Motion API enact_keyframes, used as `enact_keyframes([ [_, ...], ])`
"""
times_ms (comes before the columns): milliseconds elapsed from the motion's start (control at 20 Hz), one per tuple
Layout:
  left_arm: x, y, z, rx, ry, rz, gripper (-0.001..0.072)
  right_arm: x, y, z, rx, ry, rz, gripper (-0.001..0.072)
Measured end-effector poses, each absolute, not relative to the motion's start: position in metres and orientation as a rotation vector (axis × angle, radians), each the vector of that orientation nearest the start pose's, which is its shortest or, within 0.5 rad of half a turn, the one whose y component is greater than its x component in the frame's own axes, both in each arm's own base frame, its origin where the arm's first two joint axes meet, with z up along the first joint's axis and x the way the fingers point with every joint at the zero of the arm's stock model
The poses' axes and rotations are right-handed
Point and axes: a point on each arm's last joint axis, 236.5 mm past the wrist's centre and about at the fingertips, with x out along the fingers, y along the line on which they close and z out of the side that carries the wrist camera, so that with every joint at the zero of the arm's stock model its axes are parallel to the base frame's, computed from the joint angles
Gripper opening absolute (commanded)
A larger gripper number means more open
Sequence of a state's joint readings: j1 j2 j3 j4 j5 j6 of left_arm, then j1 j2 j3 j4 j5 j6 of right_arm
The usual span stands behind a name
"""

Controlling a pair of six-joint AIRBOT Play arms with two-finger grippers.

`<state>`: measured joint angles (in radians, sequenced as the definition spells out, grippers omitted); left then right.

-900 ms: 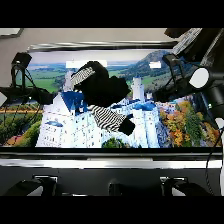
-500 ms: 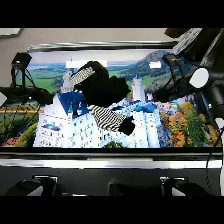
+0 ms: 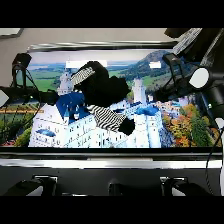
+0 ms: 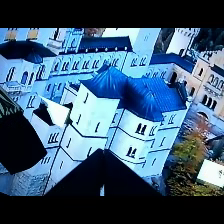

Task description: Fold the clothes and pants, and hang the long-sleeved shirts on hangers.

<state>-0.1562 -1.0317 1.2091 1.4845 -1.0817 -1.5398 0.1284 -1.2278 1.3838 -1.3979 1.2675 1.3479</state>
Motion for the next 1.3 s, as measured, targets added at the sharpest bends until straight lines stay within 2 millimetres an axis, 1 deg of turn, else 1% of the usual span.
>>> enact_keyframes([
  [200, 0.385, -0.059, 0.127, -0.14, 0.936, -0.097, 0.072, 0.4, 0.091, 0.109, -0.128, 1.059, 0.352, 0.0036],
  [250, 0.385, -0.054, 0.125, -0.18, 0.941, -0.074, 0.072, 0.401, 0.091, 0.11, -0.127, 1.054, 0.352, 0.0048],
  [300, 0.386, -0.049, 0.123, -0.227, 0.948, -0.053, 0.072, 0.402, 0.091, 0.111, -0.121, 1.048, 0.35, 0.0108],
  [350, 0.387, -0.045, 0.119, -0.266, 0.956, -0.04, 0.072, 0.404, 0.092, 0.111, -0.119, 1.042, 0.348, 0.0215],
  [400, 0.388, -0.042, 0.115, -0.305, 0.966, -0.027, 0.072, 0.404, 0.092, 0.112, -0.11, 1.042, 0.343, 0.0341],
  [450, 0.39, -0.038, 0.111, -0.338, 0.973, -0.015, 0.072, 0.404, 0.092, 0.111, -0.1, 1.046, 0.337, 0.0376],
  [500, 0.393, -0.036, 0.106, -0.371, 0.981, -0.007, 0.072, 0.404, 0.091, 0.107, -0.088, 1.06, 0.329, 0.0388],
  [550, 0.396, -0.036, 0.099, -0.396, 0.992, -0.003, 0.072, 0.401, 0.09, 0.1, -0.082, 1.088, 0.32, 0.0498],
  [600, 0.4, -0.037, 0.093, -0.422, 1.003, -0.005, 0.072, 0.399, 0.089, 0.09, -0.072, 1.117, 0.309, 0.065],
  [650, 0.405, -0.038, 0.086, -0.445, 1.012, -0.009, 0.072, 0.396, 0.088, 0.076, -0.051, 1.154, 0.297, 0.0687],
  [750, 0.415, -0.044, 0.068, -0.487, 1.039, -0.025, 0.072, 0.389, 0.093, 0.043, 0.014, 1.228, 0.281, 0.0691],
  [800, 0.42, -0.047, 0.059, -0.509, 1.052, -0.031, 0.072, 0.384, 0.099, 0.025, 0.058, 1.271, 0.284, 0.0692],
  [850, 0.426, -0.049, 0.051, -0.527, 1.056, -0.033, 0.072, 0.379, 0.109, 0.006, 0.115, 1.312, 0.305, 0.0691],
  [900, 0.431, -0.05, 0.044, -0.541, 1.061, -0.032, 0.072, 0.373, 0.123, -0.009, 0.177, 1.355, 0.339, 0.0691],
  [950, 0.436, -0.05, 0.037, -0.558, 1.065, -0.03, 0.072, 0.366, 0.14, -0.024, 0.244, 1.393, 0.395, 0.0691],
  [1050, 0.445, -0.053, 0.022, -0.59, 1.073, -0.028, 0.072, 0.357, 0.173, -0.043, 0.377, 1.451, 0.509, 0.0688],
  [1100, 0.45, -0.055, 0.015, -0.609, 1.074, -0.029, 0.072, 0.355, 0.187, -0.051, 0.441, 1.471, 0.555, 0.0684],
  [1150, 0.455, -0.057, 0.01, -0.62, 1.07, -0.036, 0.072, 0.353, 0.196, -0.057, 0.487, 1.487, 0.583, 0.0673],
  [1200, 0.461, -0.06, 0.006, -0.64, 1.061, -0.046, 0.072, 0.352, 0.202, -0.064, 0.52, 1.502, 0.601, 0.0625],
  [1250, 0.467, -0.062, 0.002, -0.655, 1.051, -0.055, 0.072, 0.351, 0.206, -0.071, 0.548, 1.516, 0.614, 0.0467],
  [1300, 0.473, -0.065, -0.001, -0.669, 1.039, -0.066, 0.072, 0.35, 0.209, -0.075, 0.57, 1.526, 0.622, 0.0164],
])
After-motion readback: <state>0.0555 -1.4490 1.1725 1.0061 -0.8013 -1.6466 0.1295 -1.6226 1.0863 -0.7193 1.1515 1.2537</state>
